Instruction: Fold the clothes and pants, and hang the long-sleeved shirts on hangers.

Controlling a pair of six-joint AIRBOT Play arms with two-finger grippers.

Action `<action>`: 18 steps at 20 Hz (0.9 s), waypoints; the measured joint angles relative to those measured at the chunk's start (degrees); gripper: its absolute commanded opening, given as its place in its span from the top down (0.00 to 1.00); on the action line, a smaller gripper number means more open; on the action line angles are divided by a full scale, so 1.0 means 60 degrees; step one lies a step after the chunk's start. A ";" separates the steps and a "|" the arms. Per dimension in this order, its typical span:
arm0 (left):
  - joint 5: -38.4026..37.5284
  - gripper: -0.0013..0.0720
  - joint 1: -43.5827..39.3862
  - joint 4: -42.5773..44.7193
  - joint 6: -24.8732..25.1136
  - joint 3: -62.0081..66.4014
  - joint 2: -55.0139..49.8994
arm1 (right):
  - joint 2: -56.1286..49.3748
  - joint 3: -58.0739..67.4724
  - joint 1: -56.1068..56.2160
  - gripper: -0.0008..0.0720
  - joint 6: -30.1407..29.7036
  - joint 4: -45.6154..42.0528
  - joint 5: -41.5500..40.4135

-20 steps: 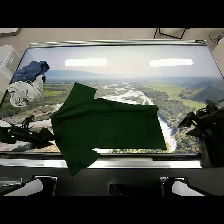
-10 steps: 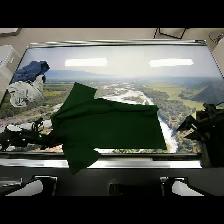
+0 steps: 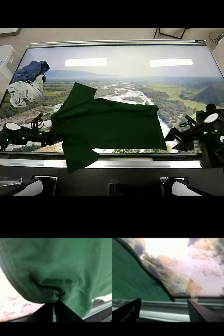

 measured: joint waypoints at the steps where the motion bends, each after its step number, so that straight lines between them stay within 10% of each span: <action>1: -0.0029 0.95 -0.0007 -0.0004 0.0007 0.0011 0.0087 | -0.0025 -0.0117 0.0175 0.15 0.0007 0.0146 -0.0182; 3: -0.0066 0.95 -0.0007 -0.0004 0.0011 0.0015 0.0193 | -0.0146 -0.0262 0.0546 0.42 0.0073 0.0492 -0.0335; 5: -0.0138 0.95 -0.0007 -0.0007 0.0015 0.0018 0.0266 | -0.0295 -0.0339 0.0991 0.95 0.0069 0.0714 -0.0699; 11: -0.0612 0.95 -0.0007 0.0004 -0.0015 0.1501 0.1169 | 0.0171 0.1293 0.1708 0.94 -0.0142 0.1064 -0.0455; 18: -0.0226 0.95 -0.0011 0.0015 -0.0448 0.9420 0.3202 | 0.2871 0.7905 0.1814 0.94 -0.0794 0.0900 -0.2317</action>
